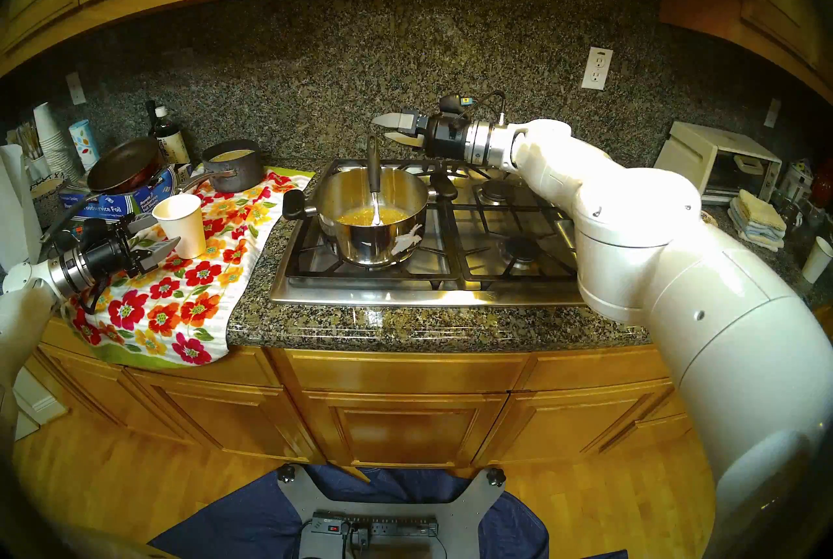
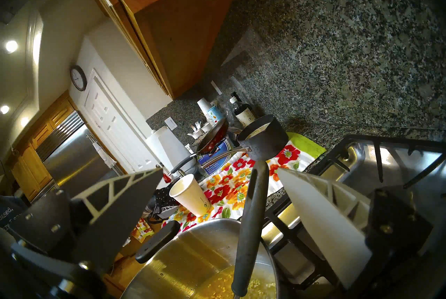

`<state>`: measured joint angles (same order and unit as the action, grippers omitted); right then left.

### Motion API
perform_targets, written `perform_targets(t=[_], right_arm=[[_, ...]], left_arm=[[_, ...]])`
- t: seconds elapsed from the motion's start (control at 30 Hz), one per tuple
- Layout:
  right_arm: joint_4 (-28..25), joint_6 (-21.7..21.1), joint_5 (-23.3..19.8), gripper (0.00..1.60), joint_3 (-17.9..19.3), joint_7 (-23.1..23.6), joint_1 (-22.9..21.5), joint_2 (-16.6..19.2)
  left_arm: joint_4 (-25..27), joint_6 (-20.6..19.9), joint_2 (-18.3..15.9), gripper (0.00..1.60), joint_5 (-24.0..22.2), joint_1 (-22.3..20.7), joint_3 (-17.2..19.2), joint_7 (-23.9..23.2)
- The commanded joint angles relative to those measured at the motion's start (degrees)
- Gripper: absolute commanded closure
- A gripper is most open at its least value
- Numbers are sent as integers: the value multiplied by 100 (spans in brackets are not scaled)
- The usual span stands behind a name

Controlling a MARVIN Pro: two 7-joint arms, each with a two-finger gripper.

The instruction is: Pour oats into pot and stir with a spoon

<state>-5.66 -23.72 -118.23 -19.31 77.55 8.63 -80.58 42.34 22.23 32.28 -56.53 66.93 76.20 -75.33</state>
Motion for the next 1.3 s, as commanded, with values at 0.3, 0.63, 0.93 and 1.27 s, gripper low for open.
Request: perform_targets(t=[0.3, 0.63, 0.93, 1.27], right_arm=[[-7, 2, -45, 0, 57, 15, -232, 5], [-7, 2, -44, 0, 58, 15, -232, 5], [-7, 1, -43, 0, 59, 15, -232, 5], [-7, 1, -42, 0, 60, 15, -232, 5]], left_arm=[[-357, 11, 113, 0, 117, -596, -39, -8], [-519, -28, 249, 0, 162, -802, -107, -162], [-503, -44, 302, 0, 171, -793, -101, -305], [-494, -154, 336, 0, 271, -825, -137, -289]])
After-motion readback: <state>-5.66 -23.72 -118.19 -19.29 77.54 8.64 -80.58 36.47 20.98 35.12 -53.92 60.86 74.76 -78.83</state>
